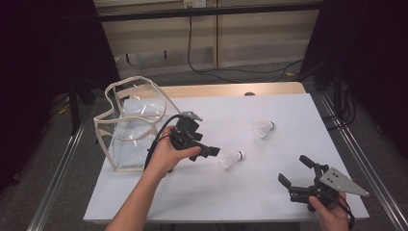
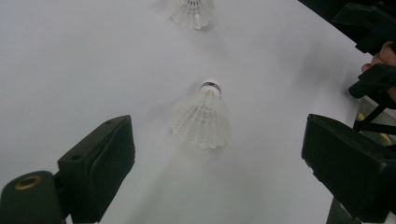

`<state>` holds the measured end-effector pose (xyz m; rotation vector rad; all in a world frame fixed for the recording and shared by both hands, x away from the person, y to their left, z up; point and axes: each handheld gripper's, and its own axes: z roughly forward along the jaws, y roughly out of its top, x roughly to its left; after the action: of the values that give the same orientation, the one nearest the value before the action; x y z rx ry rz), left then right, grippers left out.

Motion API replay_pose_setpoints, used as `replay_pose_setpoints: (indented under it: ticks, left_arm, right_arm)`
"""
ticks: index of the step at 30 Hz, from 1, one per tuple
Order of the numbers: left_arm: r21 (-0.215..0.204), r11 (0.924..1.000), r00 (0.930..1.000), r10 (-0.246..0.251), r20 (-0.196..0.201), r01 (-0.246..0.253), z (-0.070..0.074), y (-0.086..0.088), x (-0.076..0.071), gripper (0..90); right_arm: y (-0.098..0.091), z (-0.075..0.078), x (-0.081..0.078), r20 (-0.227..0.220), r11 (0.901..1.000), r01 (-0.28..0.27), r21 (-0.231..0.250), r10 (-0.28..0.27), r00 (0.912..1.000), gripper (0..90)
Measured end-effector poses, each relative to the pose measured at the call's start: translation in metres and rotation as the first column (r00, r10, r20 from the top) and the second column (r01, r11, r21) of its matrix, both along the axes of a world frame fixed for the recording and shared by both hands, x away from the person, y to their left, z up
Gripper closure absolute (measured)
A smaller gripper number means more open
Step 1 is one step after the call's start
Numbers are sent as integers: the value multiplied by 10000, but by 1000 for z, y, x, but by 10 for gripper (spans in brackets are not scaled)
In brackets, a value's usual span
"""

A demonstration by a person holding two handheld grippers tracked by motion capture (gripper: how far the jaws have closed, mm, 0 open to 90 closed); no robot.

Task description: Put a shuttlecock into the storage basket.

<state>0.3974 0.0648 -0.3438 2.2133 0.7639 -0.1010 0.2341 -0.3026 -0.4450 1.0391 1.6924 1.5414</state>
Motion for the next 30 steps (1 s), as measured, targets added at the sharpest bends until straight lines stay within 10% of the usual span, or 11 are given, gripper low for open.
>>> replay_pose_setpoints:
  ticks: [30]
  left_arm:
    - [217,9996,9997,-195,149,192,-27,-14,-11,98]
  right_arm:
    - [0,0,0,-12,10000,12,-15,-12,10000,22]
